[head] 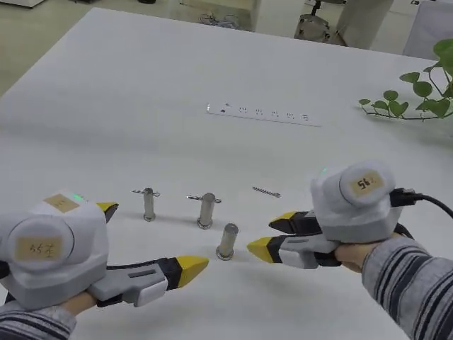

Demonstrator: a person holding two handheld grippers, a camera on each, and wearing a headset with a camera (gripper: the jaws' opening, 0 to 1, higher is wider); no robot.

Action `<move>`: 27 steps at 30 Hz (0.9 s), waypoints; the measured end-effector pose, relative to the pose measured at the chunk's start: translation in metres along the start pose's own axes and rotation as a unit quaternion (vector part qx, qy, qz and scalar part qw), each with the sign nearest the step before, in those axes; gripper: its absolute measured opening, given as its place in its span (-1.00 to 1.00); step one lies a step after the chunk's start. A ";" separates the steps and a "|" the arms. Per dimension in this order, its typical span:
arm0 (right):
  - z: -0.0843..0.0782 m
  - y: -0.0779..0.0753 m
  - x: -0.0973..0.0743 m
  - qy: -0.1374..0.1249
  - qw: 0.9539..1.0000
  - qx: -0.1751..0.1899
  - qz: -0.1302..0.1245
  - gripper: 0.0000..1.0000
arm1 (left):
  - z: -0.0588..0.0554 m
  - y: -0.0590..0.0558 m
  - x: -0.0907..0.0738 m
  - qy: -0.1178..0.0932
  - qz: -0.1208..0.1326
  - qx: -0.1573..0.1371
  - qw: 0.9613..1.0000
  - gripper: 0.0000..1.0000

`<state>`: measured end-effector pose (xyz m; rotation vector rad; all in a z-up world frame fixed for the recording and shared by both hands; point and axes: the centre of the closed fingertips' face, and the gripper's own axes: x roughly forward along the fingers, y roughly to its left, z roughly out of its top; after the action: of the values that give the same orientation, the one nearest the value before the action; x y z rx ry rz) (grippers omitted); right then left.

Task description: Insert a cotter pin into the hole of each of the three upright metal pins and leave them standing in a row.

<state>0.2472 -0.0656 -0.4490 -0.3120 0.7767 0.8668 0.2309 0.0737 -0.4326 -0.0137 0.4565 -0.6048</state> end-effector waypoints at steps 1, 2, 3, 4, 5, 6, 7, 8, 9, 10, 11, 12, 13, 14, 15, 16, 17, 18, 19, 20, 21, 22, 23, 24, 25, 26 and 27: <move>0.000 -0.005 0.000 0.003 1.000 0.000 -0.001 -0.42 | 0.000 0.000 0.000 0.001 0.001 0.000 1.000 0.95; 0.000 -0.009 0.000 0.004 1.000 0.001 -0.002 -0.42 | -0.001 0.001 0.000 0.001 0.001 0.000 1.000 0.95; 0.001 -0.013 0.000 0.004 1.000 0.002 -0.004 -0.42 | -0.001 0.001 0.001 0.002 0.000 0.001 1.000 0.95; 0.002 -0.018 0.000 0.006 1.000 0.000 -0.006 -0.42 | -0.002 0.001 0.001 0.002 0.001 0.000 1.000 0.95; 0.002 -0.021 0.000 0.007 1.000 -0.001 -0.007 -0.43 | -0.002 0.001 0.001 0.003 0.001 0.000 1.000 0.95; 0.004 -0.027 0.001 0.007 1.000 -0.003 -0.010 -0.43 | -0.002 0.002 0.001 0.004 0.001 0.001 1.000 0.95; 0.004 -0.030 0.002 0.008 1.000 -0.003 -0.011 -0.44 | -0.002 0.002 0.001 0.004 0.002 0.001 1.000 0.95; 0.005 -0.035 0.003 0.010 1.000 -0.003 -0.012 -0.44 | -0.003 0.002 0.001 0.004 0.002 0.001 1.000 0.95; 0.005 -0.038 0.004 0.012 1.000 -0.005 -0.014 -0.44 | -0.003 0.002 0.001 0.004 0.002 0.001 1.000 0.95; 0.005 -0.041 0.005 0.014 1.000 -0.007 -0.015 -0.44 | -0.003 0.003 0.001 0.004 0.003 0.000 1.000 0.95; 0.005 -0.046 0.007 0.018 1.000 -0.009 -0.016 -0.45 | -0.003 0.003 0.001 0.004 0.003 0.000 1.000 0.95; 0.006 -0.049 0.008 0.018 1.000 -0.009 -0.017 -0.45 | -0.003 0.003 0.001 0.004 0.003 0.000 1.000 0.95; 0.007 -0.055 0.010 0.016 1.000 -0.006 -0.020 -0.47 | -0.003 0.003 0.001 0.005 0.003 -0.001 1.000 0.95; 0.007 -0.059 0.011 0.017 1.000 -0.002 -0.021 -0.48 | -0.003 0.004 0.001 0.005 0.003 0.000 1.000 0.95; 0.007 -0.062 0.013 0.016 1.000 -0.002 -0.023 -0.48 | -0.003 0.004 0.001 0.005 0.005 0.001 1.000 0.95; 0.008 -0.064 0.015 0.016 1.000 -0.004 -0.024 -0.48 | -0.003 0.004 0.000 0.005 0.005 0.003 1.000 0.95; 0.007 -0.067 0.017 0.022 0.999 -0.007 -0.025 -0.49 | -0.003 0.004 0.000 0.004 0.005 0.003 1.000 0.95; 0.006 -0.068 0.018 0.025 0.999 -0.009 -0.025 -0.50 | -0.002 0.005 0.000 0.004 0.005 0.002 1.000 0.95; 0.005 -0.071 0.020 0.031 0.999 -0.014 -0.026 -0.50 | -0.003 0.005 0.000 0.004 0.005 0.002 1.000 0.95; 0.005 -0.073 0.022 0.033 0.999 -0.017 -0.028 -0.50 | -0.003 0.005 0.001 0.005 0.005 0.002 1.000 0.94; 0.004 -0.076 0.024 0.038 0.999 -0.018 -0.030 -0.51 | -0.004 0.005 0.001 0.006 0.005 0.002 1.000 0.94; 0.004 -0.078 0.025 0.041 0.999 -0.018 -0.030 -0.52 | -0.004 0.005 0.001 0.006 0.005 0.002 1.000 0.94; 0.004 -0.080 0.027 0.043 0.998 -0.020 -0.031 -0.53 | -0.004 0.005 0.001 0.006 0.004 0.002 1.000 0.94; 0.003 -0.083 0.029 0.052 0.998 -0.031 -0.034 -0.54 | -0.004 0.005 0.001 0.007 0.004 0.002 1.000 0.94; 0.003 -0.085 0.031 0.055 0.997 -0.035 -0.034 -0.56 | -0.004 0.004 0.001 0.007 0.003 0.002 1.000 0.94; 0.004 -0.086 0.033 0.057 0.997 -0.036 -0.033 -0.56 | -0.004 0.004 0.002 0.007 0.002 0.003 1.000 0.93; 0.005 -0.088 0.034 0.057 0.997 -0.035 -0.033 -0.56 | -0.005 0.003 0.002 0.008 0.002 0.003 1.000 0.93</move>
<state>0.3317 -0.0988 -0.4756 -0.4501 0.8389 0.8207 0.2320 0.0762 -0.4380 -0.0029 0.4698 -0.6032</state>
